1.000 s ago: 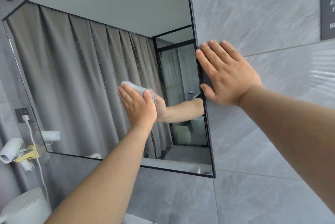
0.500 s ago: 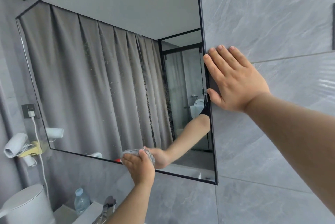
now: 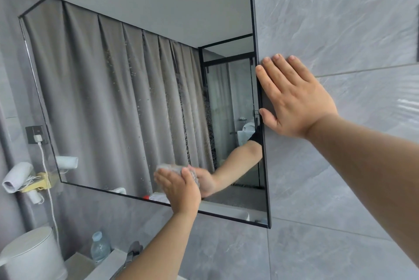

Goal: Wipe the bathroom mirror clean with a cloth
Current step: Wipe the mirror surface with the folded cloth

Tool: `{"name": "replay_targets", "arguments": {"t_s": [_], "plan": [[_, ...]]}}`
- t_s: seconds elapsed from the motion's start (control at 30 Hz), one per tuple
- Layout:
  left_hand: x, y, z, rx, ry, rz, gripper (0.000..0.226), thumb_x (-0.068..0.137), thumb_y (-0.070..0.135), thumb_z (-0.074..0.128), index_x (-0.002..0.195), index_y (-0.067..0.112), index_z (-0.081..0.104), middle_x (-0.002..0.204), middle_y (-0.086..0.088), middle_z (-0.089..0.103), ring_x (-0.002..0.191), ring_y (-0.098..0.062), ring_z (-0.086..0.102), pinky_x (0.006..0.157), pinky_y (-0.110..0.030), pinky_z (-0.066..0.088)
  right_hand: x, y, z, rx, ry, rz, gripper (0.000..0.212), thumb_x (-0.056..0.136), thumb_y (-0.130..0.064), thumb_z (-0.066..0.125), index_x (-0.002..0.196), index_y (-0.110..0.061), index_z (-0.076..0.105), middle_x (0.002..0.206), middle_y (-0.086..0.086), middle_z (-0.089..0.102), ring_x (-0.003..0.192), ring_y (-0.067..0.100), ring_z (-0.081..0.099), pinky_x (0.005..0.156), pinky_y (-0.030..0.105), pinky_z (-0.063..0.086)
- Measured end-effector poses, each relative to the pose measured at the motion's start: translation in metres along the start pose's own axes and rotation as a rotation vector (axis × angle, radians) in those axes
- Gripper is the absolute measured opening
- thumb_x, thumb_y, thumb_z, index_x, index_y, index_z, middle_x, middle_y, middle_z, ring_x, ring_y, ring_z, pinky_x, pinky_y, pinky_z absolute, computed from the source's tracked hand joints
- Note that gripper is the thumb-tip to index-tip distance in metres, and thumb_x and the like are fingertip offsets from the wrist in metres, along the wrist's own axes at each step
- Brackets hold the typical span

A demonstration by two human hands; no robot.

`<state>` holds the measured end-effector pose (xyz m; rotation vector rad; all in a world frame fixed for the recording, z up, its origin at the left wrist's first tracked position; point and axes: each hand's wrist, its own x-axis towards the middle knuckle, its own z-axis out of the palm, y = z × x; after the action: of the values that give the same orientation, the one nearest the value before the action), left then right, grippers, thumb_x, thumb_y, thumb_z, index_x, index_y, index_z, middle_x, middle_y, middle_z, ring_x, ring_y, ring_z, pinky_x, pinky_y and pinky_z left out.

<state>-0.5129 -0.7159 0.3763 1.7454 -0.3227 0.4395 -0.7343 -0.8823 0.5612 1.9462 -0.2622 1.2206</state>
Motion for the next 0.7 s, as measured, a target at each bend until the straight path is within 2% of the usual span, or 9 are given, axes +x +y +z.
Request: {"name": "replay_targets", "arguments": {"t_s": [0.1, 0.2, 0.37, 0.43, 0.6, 0.7], "plan": [[0.011, 0.038, -0.002, 0.091, -0.007, 0.257, 0.079, 0.099, 0.042, 0.029, 0.154, -0.001, -0.009, 0.163, -0.021, -0.012, 0.152, -0.027, -0.010, 0.124, -0.037, -0.004, 0.000, 0.000, 0.000, -0.003, -0.011, 0.002, 0.083, 0.089, -0.050, 0.033, 0.153, 0.002, 0.026, 0.156, 0.026, 0.032, 0.146, 0.043, 0.028, 0.122, 0.054, 0.015], [0.014, 0.053, -0.003, 0.234, -0.014, 0.541, 0.086, 0.090, 0.050, 0.018, 0.154, 0.000, -0.010, 0.163, -0.019, -0.012, 0.152, -0.027, -0.011, 0.121, -0.029, -0.011, -0.001, 0.001, 0.000, -0.009, -0.012, 0.000, 0.083, 0.089, -0.050, 0.033, 0.153, 0.002, 0.026, 0.156, 0.026, 0.032, 0.146, 0.043, 0.028, 0.122, 0.054, 0.015], [0.001, 0.015, 0.005, 0.375, -0.026, 0.708, 0.080, 0.095, 0.040, 0.026, 0.153, -0.002, -0.008, 0.161, -0.029, -0.001, 0.151, -0.036, 0.000, 0.124, -0.040, 0.002, 0.000, 0.000, 0.000, 0.002, 0.013, -0.005, 0.082, 0.089, -0.049, 0.035, 0.152, 0.003, 0.029, 0.154, 0.026, 0.035, 0.144, 0.044, 0.031, 0.121, 0.055, 0.018], [-0.019, -0.012, 0.013, 0.362, -0.054, 0.663, 0.079, 0.096, 0.039, 0.028, 0.153, -0.003, -0.007, 0.160, -0.031, 0.003, 0.151, -0.038, 0.004, 0.123, -0.043, 0.006, 0.000, 0.001, 0.000, 0.000, 0.013, -0.007, 0.081, 0.090, -0.049, 0.035, 0.152, 0.003, 0.029, 0.154, 0.026, 0.035, 0.144, 0.044, 0.031, 0.121, 0.055, 0.019], [-0.071, -0.043, 0.029, 0.193, -0.090, 0.172, 0.085, 0.090, 0.048, 0.020, 0.147, -0.010, -0.007, 0.157, -0.036, 0.006, 0.149, -0.044, 0.010, 0.121, -0.052, 0.017, -0.001, 0.001, 0.000, -0.001, 0.009, -0.006, 0.081, 0.090, -0.049, 0.033, 0.152, 0.003, 0.029, 0.155, 0.026, 0.035, 0.144, 0.044, 0.030, 0.121, 0.055, 0.018], [-0.079, -0.029, 0.030, 0.157, -0.118, 0.033, 0.095, 0.084, 0.055, 0.012, 0.149, -0.015, 0.001, 0.158, -0.035, 0.003, 0.150, -0.043, 0.007, 0.123, -0.050, 0.014, 0.000, 0.001, 0.001, -0.009, 0.004, -0.007, 0.081, 0.091, -0.050, 0.032, 0.153, 0.003, 0.028, 0.155, 0.026, 0.035, 0.145, 0.043, 0.030, 0.121, 0.055, 0.018]]}}
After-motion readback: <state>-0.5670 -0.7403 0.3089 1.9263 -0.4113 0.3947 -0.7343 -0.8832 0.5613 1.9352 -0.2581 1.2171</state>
